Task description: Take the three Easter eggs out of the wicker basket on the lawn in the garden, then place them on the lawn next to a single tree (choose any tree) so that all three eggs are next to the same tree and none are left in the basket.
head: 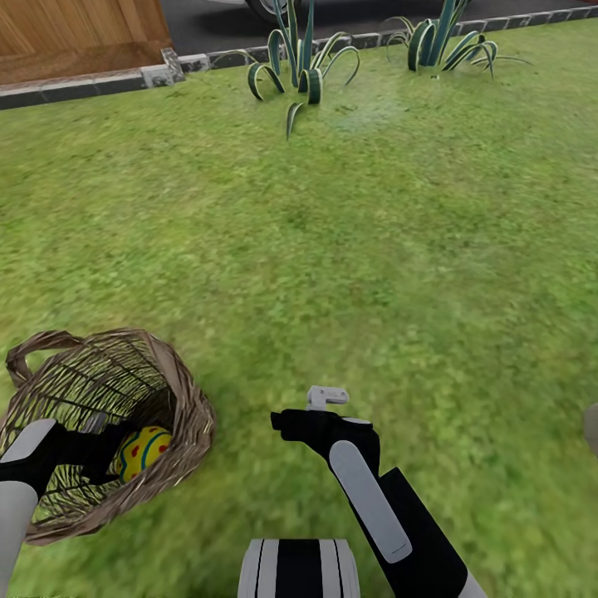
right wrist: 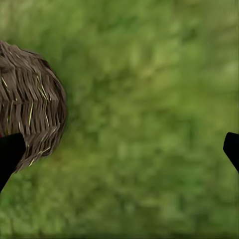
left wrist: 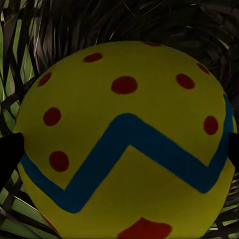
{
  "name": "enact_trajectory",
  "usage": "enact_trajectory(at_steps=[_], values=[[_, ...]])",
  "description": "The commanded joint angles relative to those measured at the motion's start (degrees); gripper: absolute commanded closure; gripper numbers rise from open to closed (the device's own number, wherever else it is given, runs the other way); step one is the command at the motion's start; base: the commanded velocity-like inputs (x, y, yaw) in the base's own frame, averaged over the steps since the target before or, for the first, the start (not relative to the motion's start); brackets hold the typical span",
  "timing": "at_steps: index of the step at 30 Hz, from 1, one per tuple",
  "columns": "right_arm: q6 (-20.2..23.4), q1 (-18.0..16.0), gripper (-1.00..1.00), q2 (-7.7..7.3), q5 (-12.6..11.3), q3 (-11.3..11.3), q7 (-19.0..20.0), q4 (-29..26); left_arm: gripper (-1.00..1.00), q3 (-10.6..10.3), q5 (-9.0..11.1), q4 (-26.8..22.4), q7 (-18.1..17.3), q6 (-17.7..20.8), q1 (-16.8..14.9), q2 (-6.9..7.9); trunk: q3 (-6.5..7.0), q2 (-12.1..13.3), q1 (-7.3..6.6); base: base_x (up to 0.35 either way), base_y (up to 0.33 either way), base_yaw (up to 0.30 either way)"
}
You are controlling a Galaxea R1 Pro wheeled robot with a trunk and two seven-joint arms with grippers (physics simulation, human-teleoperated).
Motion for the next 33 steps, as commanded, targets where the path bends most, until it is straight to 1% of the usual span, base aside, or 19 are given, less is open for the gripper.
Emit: enact_trajectory(at_steps=[1, 2, 4, 7, 10, 33], values=[[0.1, 0.0, -1.00, 0.01, -0.5, 0.0, -0.6, -0.1, -1.00, 0.1, -0.1, 0.0, 0.7, 0.5, 0.0, -0.03, -0.04, 0.0, 0.00, 0.000, 0.000, 0.000], [0.1, 0.0, -1.00, 0.01, -0.5, 0.0, -0.6, -0.1, -1.00, 0.1, -0.1, 0.0, 0.7, 0.5, 0.0, -0.03, -0.04, 0.0, 0.00, 0.000, 0.000, 0.000], [0.1, 0.0, -1.00, 0.01, -0.5, 0.0, -0.6, -0.1, -1.00, 0.1, -0.1, 0.0, 0.6, 0.5, 0.0, -0.03, -0.49, 0.0, 0.05, 0.000, 0.000, 0.000], [0.1, 0.0, -1.00, 0.01, -0.5, 0.0, -0.6, -0.1, -1.00, 0.1, -0.1, 0.0, 0.6, 0.5, 0.0, -0.03, -0.49, 0.0, 0.05, 0.000, 0.000, 0.000], [0.1, 0.0, -1.00, 0.01, -0.5, 0.0, -0.6, -0.1, -1.00, 0.1, -0.1, 0.0, 0.6, 0.5, 0.0, -0.02, -1.15, -0.1, 0.12, 0.000, 0.000, 0.000], [0.1, 0.0, -1.00, 0.01, -0.5, 0.0, -0.6, 0.0, -1.00, 0.1, -0.1, -0.1, 0.9, 0.5, 0.1, 0.05, -1.15, -0.1, 0.12, 0.000, 0.000, 0.000]])
